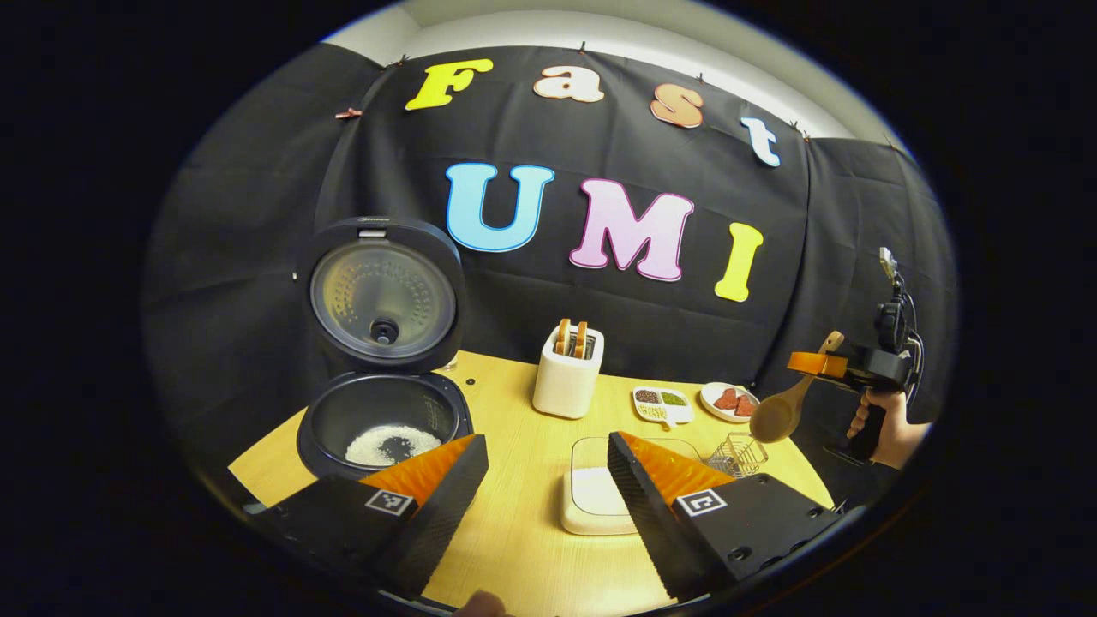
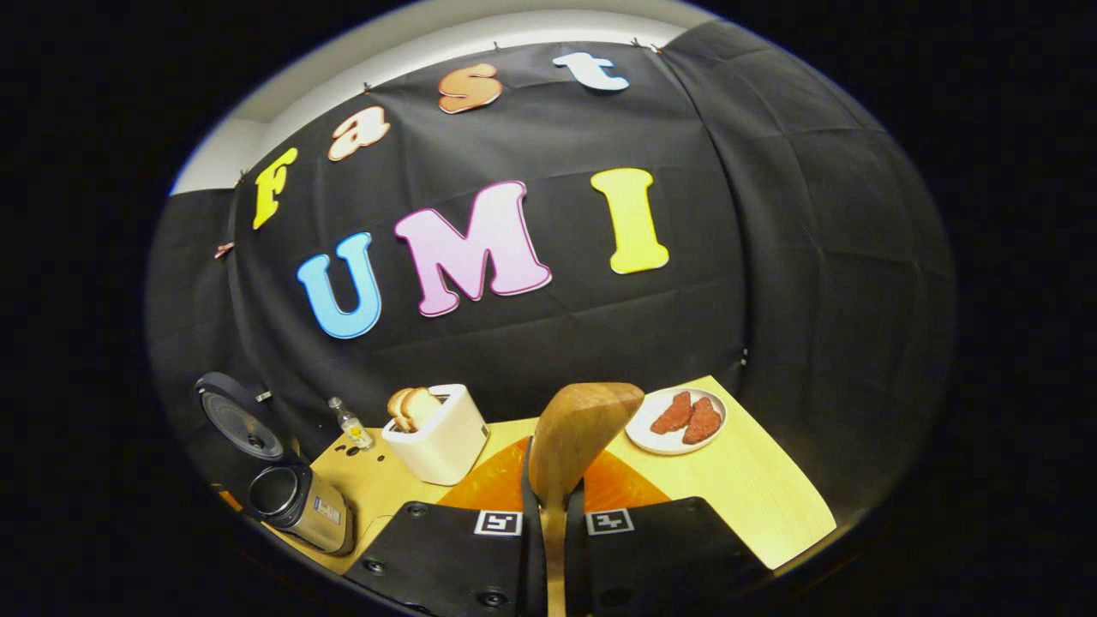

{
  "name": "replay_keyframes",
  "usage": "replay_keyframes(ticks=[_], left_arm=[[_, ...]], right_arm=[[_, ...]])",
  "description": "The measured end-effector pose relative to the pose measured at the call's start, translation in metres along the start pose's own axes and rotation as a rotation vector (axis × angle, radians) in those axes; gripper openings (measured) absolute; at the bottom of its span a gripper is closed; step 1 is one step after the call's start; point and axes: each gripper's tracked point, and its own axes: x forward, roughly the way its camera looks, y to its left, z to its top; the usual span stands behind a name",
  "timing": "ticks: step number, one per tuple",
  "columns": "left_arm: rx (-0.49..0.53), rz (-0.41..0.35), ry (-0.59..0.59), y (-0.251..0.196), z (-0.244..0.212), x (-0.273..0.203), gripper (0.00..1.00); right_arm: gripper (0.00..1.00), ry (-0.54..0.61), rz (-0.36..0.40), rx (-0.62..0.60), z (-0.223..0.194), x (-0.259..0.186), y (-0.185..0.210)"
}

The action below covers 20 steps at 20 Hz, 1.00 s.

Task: Close the left gripper, press the button to open the rice cooker; take a wooden spoon from the chopstick holder with the right hand, scoop a spoonful of rice and pour it into the rice cooker, then put the wooden spoon back into the chopstick holder.

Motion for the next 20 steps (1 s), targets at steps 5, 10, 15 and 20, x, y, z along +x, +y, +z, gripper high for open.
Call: replay_keyframes(ticks=[5,10,15,20], left_arm=[[-0.041,0.097,0.006,0.004,0.0,-0.002,0.96],[-0.027,0.193,-0.013,0.019,0.008,-0.009,0.95],[-0.037,0.266,-0.056,0.038,0.027,-0.016,0.95],[-0.002,0.33,-0.147,0.072,0.072,-0.015,0.96]], right_arm=[[0.12,0.061,-0.039,0.039,-0.037,0.03,-0.036],[0.12,0.163,-0.083,0.115,-0.086,0.051,-0.059],[0.13,0.239,-0.126,0.146,-0.115,0.063,-0.066],[0.2,0.283,-0.071,0.092,-0.126,0.058,-0.053]])
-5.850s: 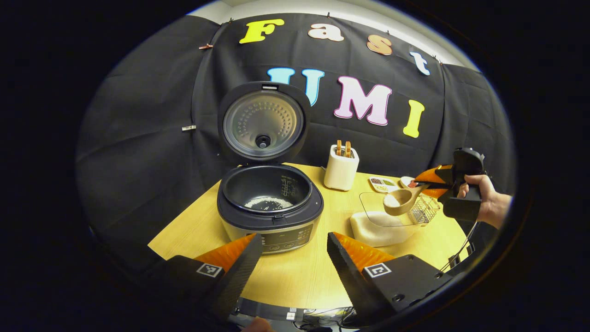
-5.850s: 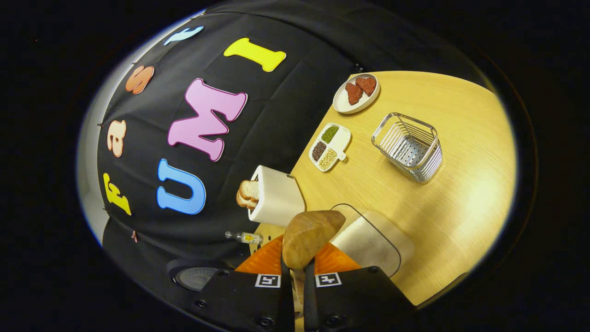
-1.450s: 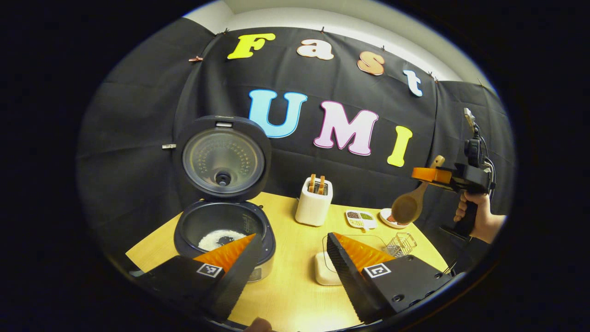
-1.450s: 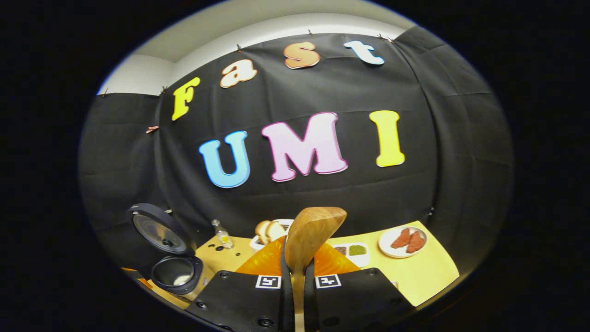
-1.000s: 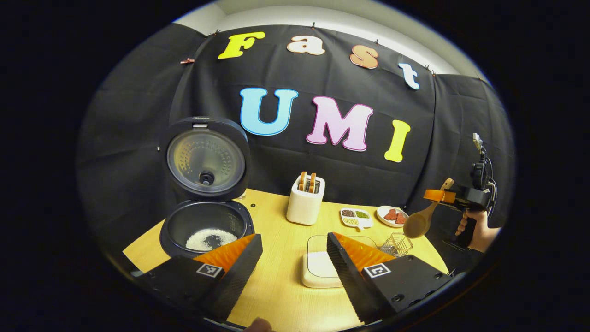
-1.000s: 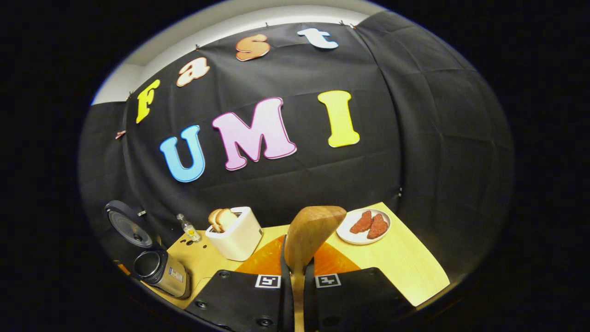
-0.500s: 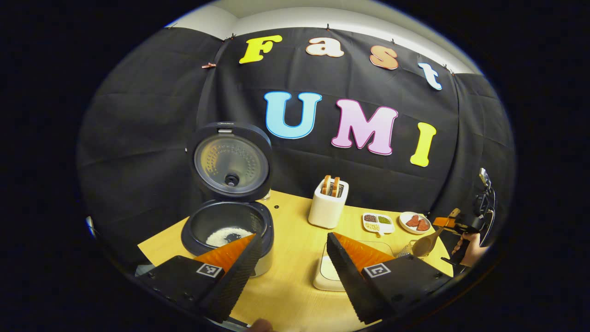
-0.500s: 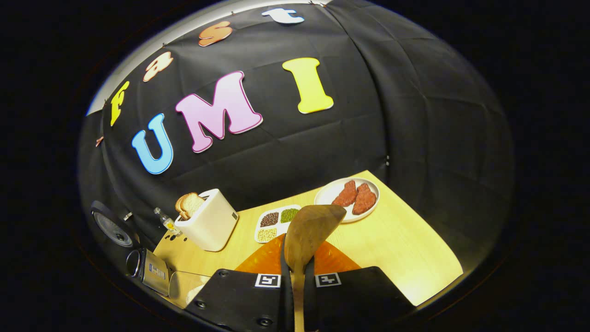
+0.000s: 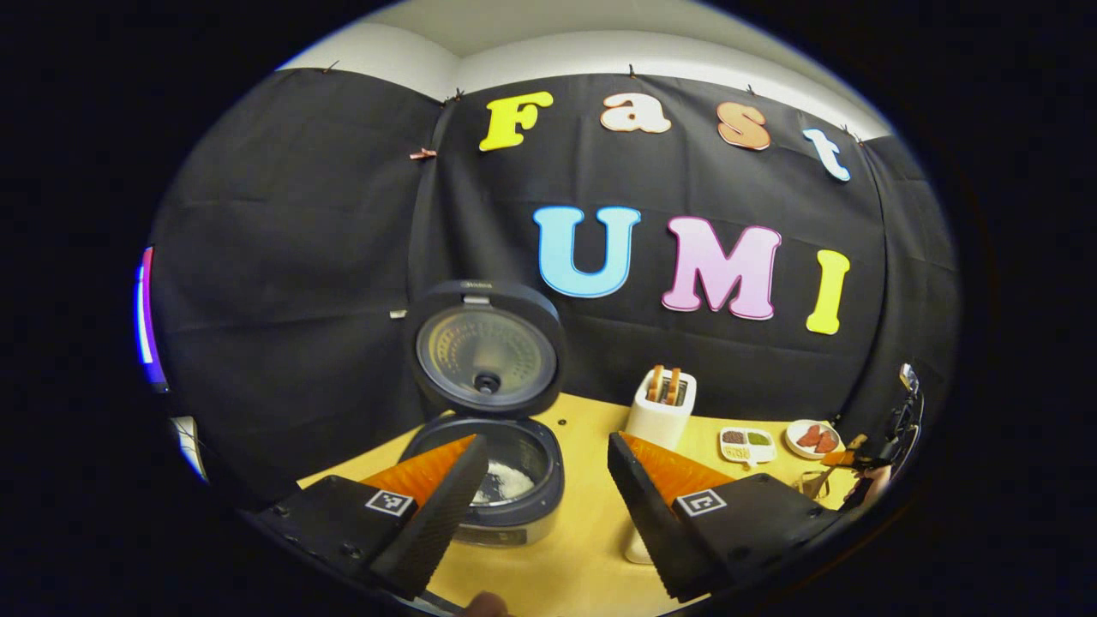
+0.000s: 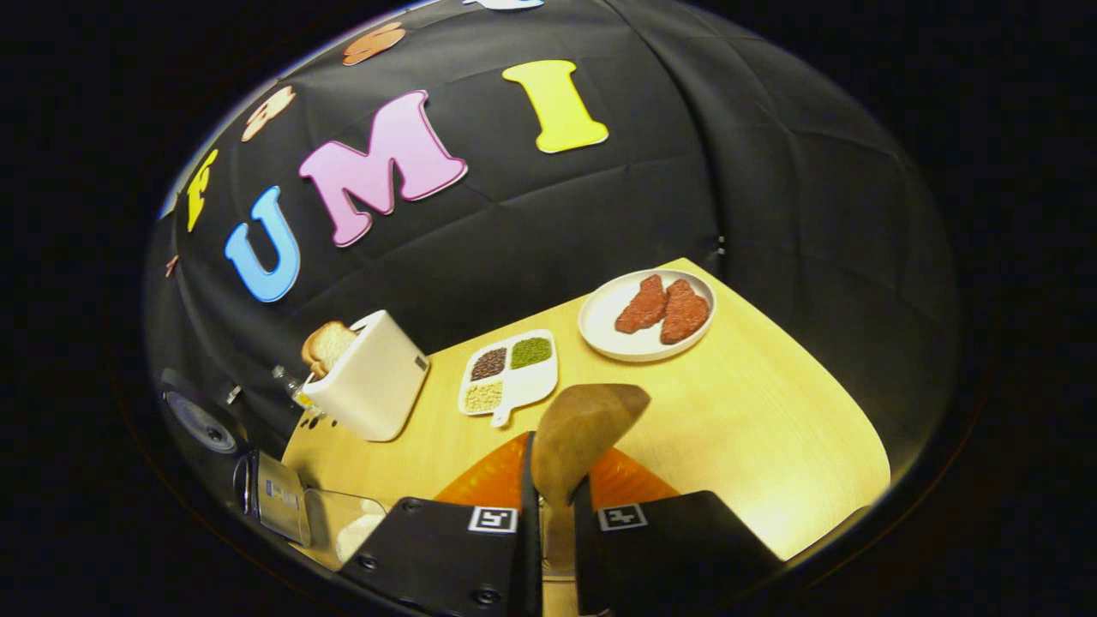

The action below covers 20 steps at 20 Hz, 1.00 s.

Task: Close the left gripper, press the button to open the rice cooker; take a wooden spoon from the chopstick holder with the right hand, scoop a spoonful of rice and pour it into the rice cooker, then put the wooden spoon back into the chopstick holder.

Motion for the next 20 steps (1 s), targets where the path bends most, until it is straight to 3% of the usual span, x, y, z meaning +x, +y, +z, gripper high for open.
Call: replay_keyframes(ticks=[2,5,13,20], left_arm=[[-0.002,0.011,-0.061,0.012,0.029,0.01,0.95],[0.03,0.021,-0.164,0.03,0.073,0.03,0.95],[0.101,-0.045,-0.305,0.054,0.133,0.103,0.95],[0.067,-0.07,-0.349,0.076,0.147,0.169,0.94]], right_arm=[[0.33,-0.014,-0.009,-0.032,0.005,-0.011,0.0],[1.0,-0.034,-0.06,-0.05,0.01,-0.03,-0.013],[0.98,-0.116,-0.152,-0.125,0.019,-0.118,-0.027],[0.98,-0.172,-0.163,-0.221,0.004,-0.193,0.007]])
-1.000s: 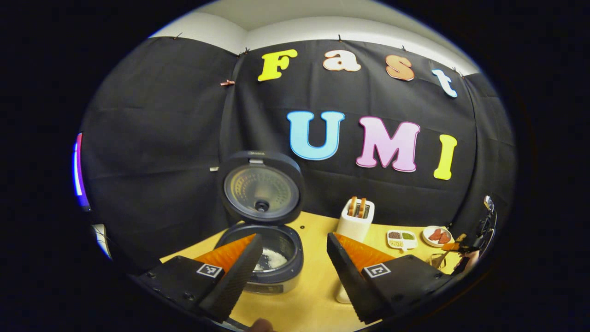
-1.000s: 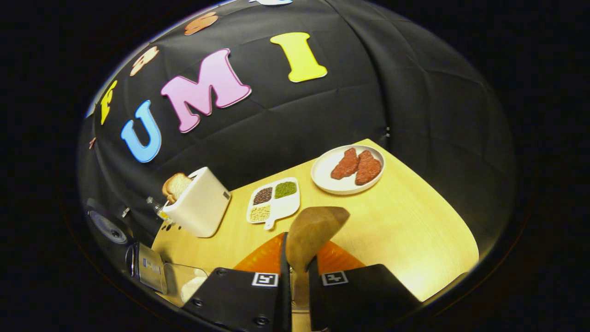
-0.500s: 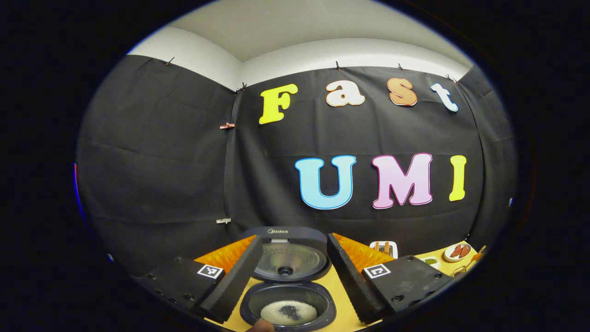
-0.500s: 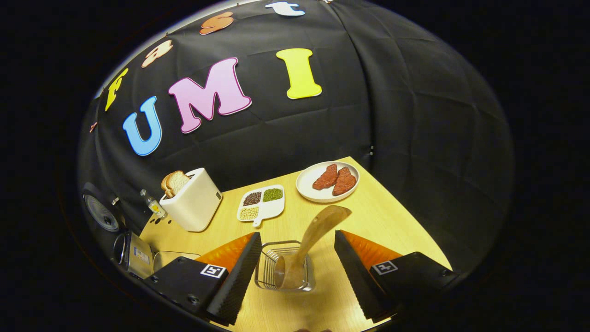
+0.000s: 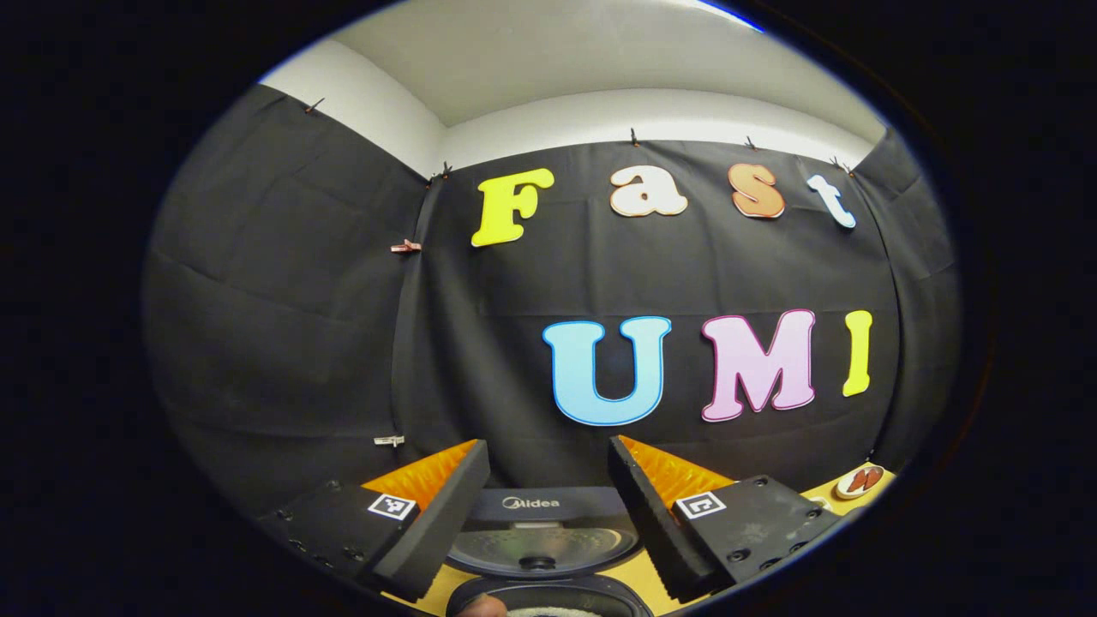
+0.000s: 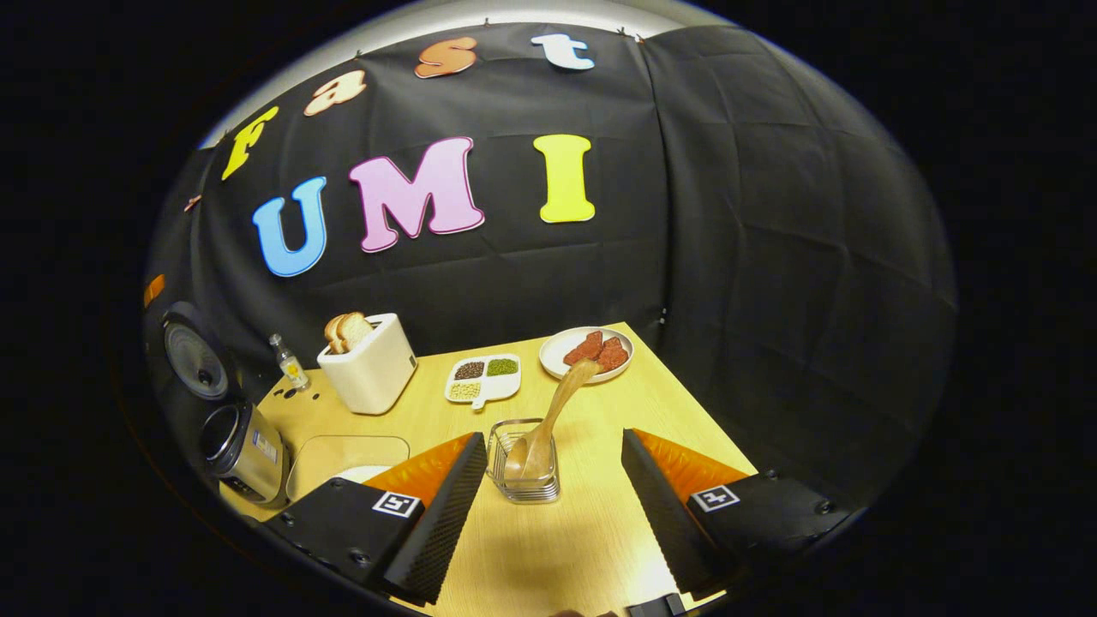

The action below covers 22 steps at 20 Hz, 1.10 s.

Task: Close the left gripper, press the button to open the rice cooker; take a wooden spoon from the chopstick holder with the right hand, scoop a spoonful of rice and pour it into the rice cooker, then put the wooden spoon back into the chopstick holder.

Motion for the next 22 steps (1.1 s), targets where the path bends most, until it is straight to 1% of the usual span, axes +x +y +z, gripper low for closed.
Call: replay_keyframes(ticks=[4,5,7,8,11,14,19,22], left_arm=[[0.003,-0.033,0.04,0.004,-0.019,0.026,0.94],[0.001,-0.035,0.064,0.005,-0.026,0.029,0.92],[-0.001,-0.034,0.125,0.005,-0.046,0.032,0.92],[0.011,-0.035,0.123,0.005,-0.044,0.03,0.96],[0.04,-0.04,0.168,0.003,-0.045,0.026,0.98],[0.023,-0.037,0.233,0.0,-0.05,0.009,0.99],[-0.021,-0.022,0.388,-0.006,-0.072,-0.05,0.99],[-0.034,0.007,0.487,-0.01,-0.095,-0.086,0.99]], right_arm=[[0.99,0.003,0.011,-0.068,-0.011,-0.027,0.02],[0.99,0.005,0.014,-0.065,-0.014,-0.031,0.024],[0.98,0.016,0.021,-0.045,-0.021,-0.037,0.034],[0.99,0.016,0.024,-0.04,-0.022,-0.038,0.038],[0.99,0.023,0.037,-0.042,-0.026,-0.037,0.046],[0.98,0.032,0.06,-0.032,-0.03,-0.031,0.057],[0.99,0.05,0.13,-0.041,-0.037,-0.022,0.078],[0.99,0.058,0.171,-0.046,-0.039,-0.021,0.088]])
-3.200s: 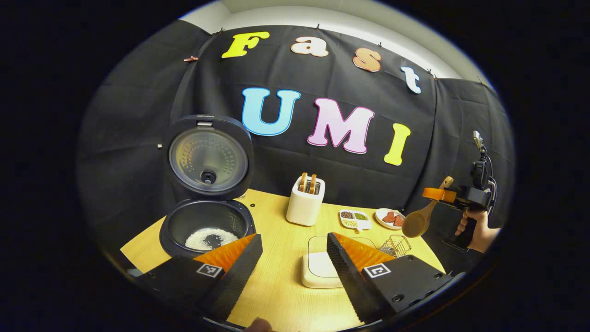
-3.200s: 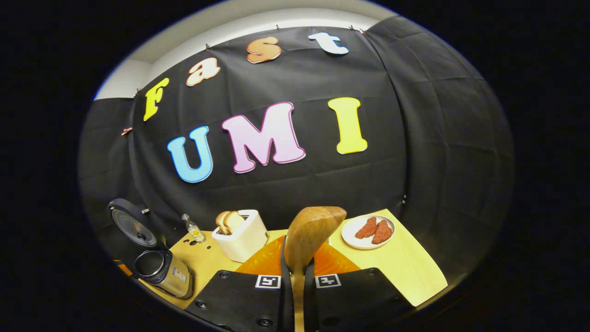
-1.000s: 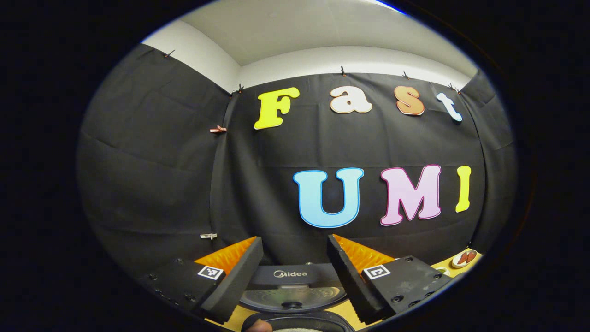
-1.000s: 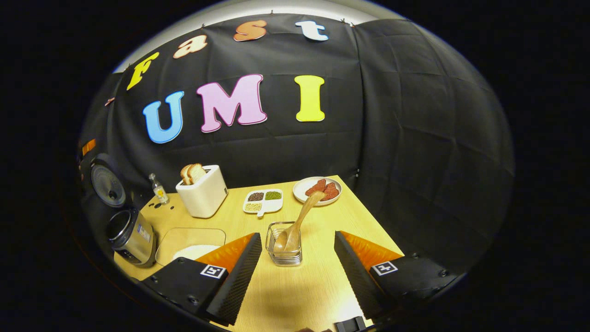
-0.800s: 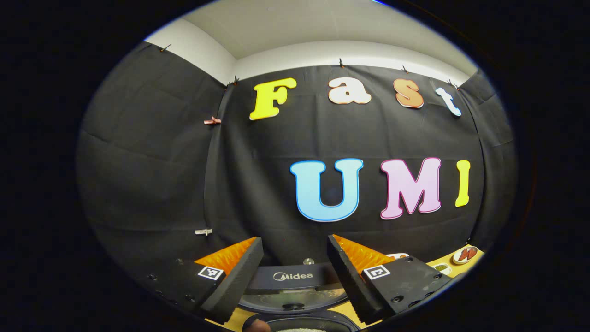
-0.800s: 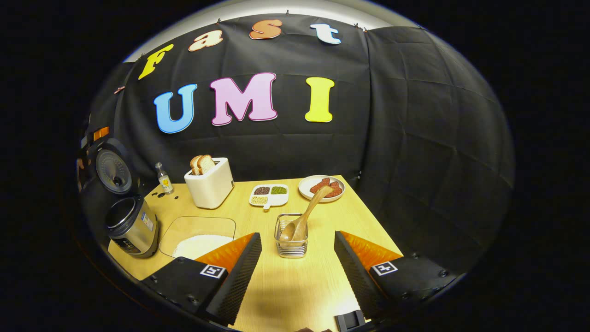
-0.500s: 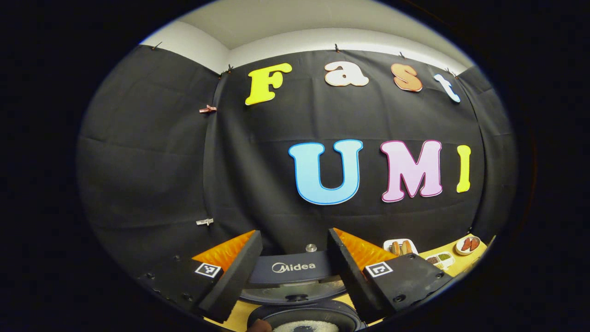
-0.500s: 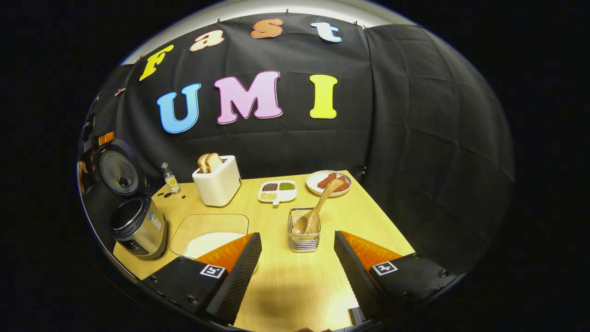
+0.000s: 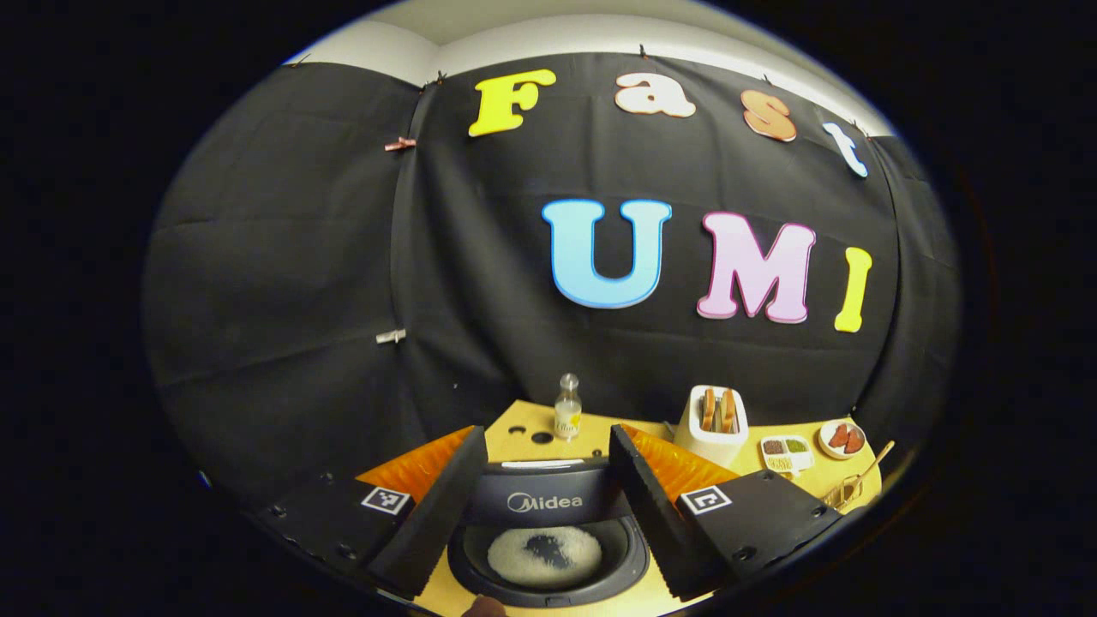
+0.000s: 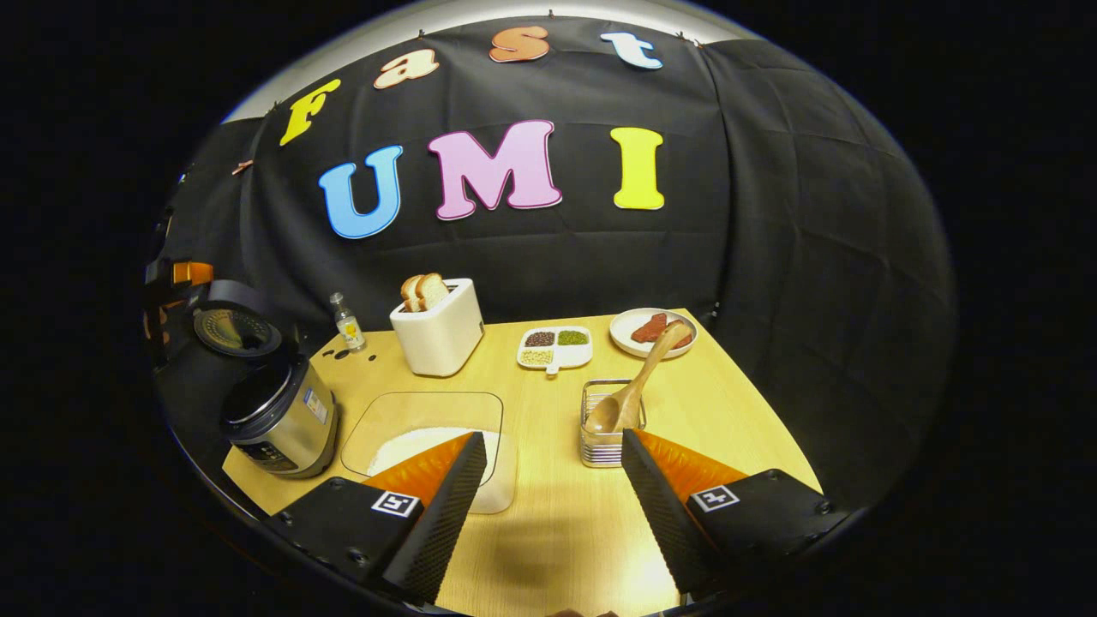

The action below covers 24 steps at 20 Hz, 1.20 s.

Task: Close the left gripper, press the button to open the rice cooker; take a wooden spoon from the chopstick holder with the right hand, scoop a spoonful of rice and pour it into the rice cooker, then put the wooden spoon back into the chopstick holder.

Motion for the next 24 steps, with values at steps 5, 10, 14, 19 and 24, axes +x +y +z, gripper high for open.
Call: replay_keyframes(ticks=[5,10,14,19,24], left_arm=[[-0.018,0.016,0.12,-0.004,-0.073,-0.018,0.99],[0.003,0.036,0.197,-0.003,-0.138,-0.019,0.94],[0.022,0.035,0.183,-0.005,-0.159,-0.017,0.95],[0.033,0.007,0.135,-0.009,-0.164,-0.01,0.96],[0.035,-0.008,0.151,-0.01,-0.168,-0.009,0.96]], right_arm=[[0.99,0.01,0.035,-0.002,-0.004,-0.001,0.001],[0.99,0.033,0.032,0.009,-0.015,-0.006,-0.01],[0.99,0.048,0.02,0.008,-0.022,-0.01,-0.021],[0.99,0.073,0.025,0.01,-0.031,-0.009,-0.027],[0.99,0.094,0.041,0.001,-0.038,-0.006,-0.024]])
